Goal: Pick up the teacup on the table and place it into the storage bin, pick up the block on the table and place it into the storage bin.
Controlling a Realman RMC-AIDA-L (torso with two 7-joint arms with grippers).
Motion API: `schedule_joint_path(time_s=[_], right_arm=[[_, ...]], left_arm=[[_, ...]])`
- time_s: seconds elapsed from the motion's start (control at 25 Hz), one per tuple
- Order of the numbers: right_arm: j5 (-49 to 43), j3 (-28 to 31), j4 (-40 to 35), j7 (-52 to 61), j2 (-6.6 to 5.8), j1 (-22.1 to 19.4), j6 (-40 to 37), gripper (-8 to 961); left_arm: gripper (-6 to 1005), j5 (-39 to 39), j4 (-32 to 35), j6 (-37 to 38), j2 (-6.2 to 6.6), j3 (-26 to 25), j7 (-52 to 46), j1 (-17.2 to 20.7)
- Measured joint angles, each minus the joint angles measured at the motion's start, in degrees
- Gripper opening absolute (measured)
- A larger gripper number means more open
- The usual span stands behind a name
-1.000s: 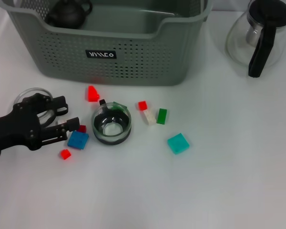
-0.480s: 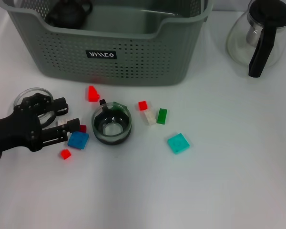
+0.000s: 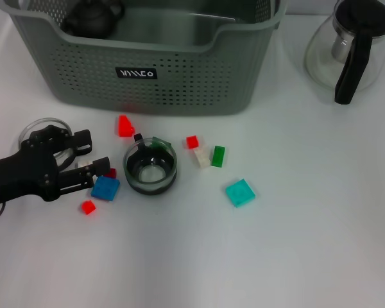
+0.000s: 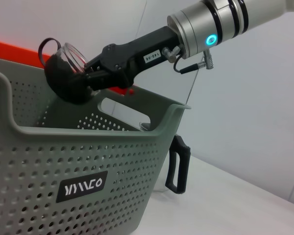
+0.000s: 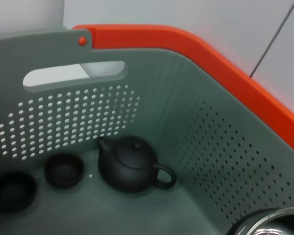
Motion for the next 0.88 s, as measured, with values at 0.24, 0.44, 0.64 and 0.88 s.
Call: schedule_joint_path(time_s=[0.24,0.44,0.64,0.88], right_arm=[[-0.5,-0.1,0.8,0.0,-0.17,-0.1,-0.8,56],[-0.7,-0.1,0.9,0.0,-0.32,-0.3,-1.6,56],[-0.8,-0.2,1.5,-0.1,-0.4,-0.7,-1.7,56],[-0.8,-1.3,1.7,-0.1,-0.44,-1.2,-1.9,64]], left_arm=[[737,0.0,0.0,-0.2,-0.01,0.0,0.0,0.0],[736,0.0,-0.1,-0.2,-0.01,0.0,0.0,0.0],[735,0.1,-0.4,-0.2,-0.01,0.0,0.0,0.0],[734,0.1,-0.4,-0.3,-0.01,0.0,0.0,0.0]])
